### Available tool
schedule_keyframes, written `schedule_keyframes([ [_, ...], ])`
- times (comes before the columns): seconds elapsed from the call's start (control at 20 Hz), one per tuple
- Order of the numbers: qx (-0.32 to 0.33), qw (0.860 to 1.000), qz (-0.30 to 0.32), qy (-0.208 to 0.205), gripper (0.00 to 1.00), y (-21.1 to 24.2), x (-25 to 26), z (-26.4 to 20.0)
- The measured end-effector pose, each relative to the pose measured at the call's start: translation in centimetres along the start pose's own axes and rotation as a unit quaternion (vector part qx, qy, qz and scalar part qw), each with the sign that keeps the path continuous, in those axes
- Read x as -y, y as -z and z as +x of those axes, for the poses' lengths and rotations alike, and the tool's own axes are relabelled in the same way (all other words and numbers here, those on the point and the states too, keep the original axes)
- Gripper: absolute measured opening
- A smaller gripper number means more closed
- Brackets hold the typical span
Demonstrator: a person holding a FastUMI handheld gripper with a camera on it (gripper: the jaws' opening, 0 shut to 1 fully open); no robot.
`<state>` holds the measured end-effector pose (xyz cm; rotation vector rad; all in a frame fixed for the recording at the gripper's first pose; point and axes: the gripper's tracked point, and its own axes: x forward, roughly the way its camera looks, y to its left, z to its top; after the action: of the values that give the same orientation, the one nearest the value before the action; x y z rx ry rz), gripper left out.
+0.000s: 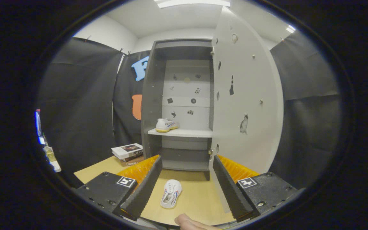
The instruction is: Open the shoe cabinet door, grab the shoes and put them into the shoe cabinet, then close the shoe cabinet door.
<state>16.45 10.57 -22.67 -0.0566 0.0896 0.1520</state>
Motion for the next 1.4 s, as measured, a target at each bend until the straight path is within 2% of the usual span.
schedule_keyframes([
  [0.35, -0.021, 1.000, -0.001, -0.011, 1.00, 7.1, -3.5, 4.7],
  [0.7, -0.107, 0.993, -0.008, -0.055, 1.00, 17.6, -8.1, 9.2],
  [0.85, -0.138, 0.990, 0.001, -0.039, 1.00, 21.0, -8.3, 11.6],
  [1.1, -0.210, 0.975, 0.072, -0.009, 1.00, 26.4, -8.6, 15.2],
  [1.3, -0.240, 0.964, 0.111, 0.009, 0.93, 28.1, -8.7, 16.4],
  [1.4, -0.251, 0.957, 0.144, 0.014, 0.80, 28.8, -9.0, 17.5],
])
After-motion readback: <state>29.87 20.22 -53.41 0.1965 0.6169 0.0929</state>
